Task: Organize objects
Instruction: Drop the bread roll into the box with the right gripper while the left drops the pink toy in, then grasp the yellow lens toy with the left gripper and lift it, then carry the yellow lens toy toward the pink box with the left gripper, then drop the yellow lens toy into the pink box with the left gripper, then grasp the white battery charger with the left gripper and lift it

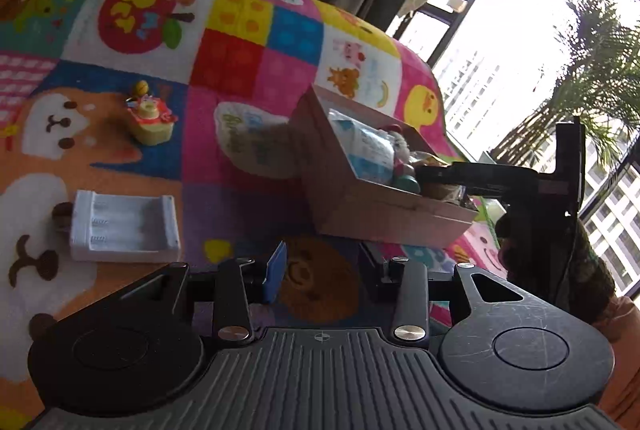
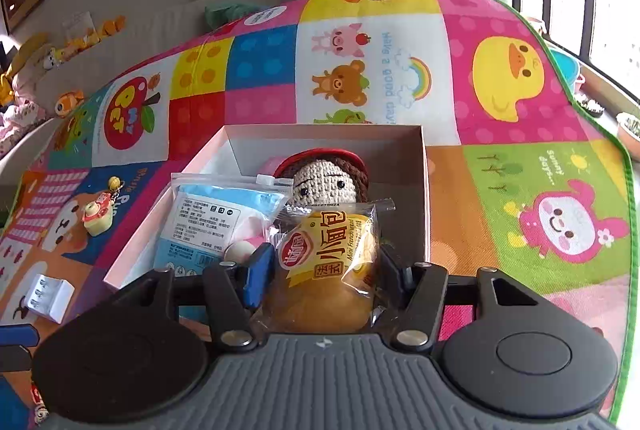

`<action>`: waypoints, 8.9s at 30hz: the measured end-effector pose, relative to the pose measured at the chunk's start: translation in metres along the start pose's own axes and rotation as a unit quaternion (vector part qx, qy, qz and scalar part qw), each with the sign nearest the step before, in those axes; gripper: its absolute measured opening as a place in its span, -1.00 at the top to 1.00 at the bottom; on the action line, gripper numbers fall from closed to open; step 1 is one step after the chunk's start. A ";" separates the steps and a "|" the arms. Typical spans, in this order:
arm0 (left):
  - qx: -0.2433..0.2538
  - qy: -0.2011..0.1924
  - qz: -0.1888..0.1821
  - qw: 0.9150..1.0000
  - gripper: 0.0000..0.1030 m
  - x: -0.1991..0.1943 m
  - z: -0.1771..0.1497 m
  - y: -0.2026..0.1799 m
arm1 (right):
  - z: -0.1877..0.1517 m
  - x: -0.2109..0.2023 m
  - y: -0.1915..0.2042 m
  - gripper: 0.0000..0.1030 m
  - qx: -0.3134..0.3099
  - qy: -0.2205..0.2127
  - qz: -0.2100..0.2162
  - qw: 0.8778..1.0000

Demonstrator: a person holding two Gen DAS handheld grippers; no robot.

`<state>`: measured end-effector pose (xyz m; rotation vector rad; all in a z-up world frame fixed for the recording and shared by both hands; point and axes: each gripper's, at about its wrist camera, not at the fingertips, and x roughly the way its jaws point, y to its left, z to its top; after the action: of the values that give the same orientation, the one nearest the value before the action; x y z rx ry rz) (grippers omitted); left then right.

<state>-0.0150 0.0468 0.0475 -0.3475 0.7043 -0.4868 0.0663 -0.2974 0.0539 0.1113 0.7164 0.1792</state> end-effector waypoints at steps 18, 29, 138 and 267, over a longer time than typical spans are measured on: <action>-0.021 -0.002 0.065 0.998 0.17 0.005 -0.003 0.012 | -0.038 -0.046 0.023 -0.71 -0.076 -0.073 -0.035 0.994; -0.059 -0.093 0.154 0.982 0.17 -0.026 0.023 0.042 | -0.097 -0.096 0.008 -1.00 0.003 -0.067 0.011 0.998; 0.118 -0.027 0.094 0.988 0.06 -0.034 0.008 -0.018 | -0.121 -0.106 0.059 -1.00 -0.049 -0.054 0.084 0.994; 0.113 0.105 0.014 0.988 0.12 0.051 -0.022 -0.042 | -0.119 -0.066 0.007 -1.00 0.043 0.005 0.027 0.999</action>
<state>-0.0089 -0.0183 0.0243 -0.0729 0.8475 -0.5768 -0.0617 -0.2989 0.0081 0.2118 0.7324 0.2010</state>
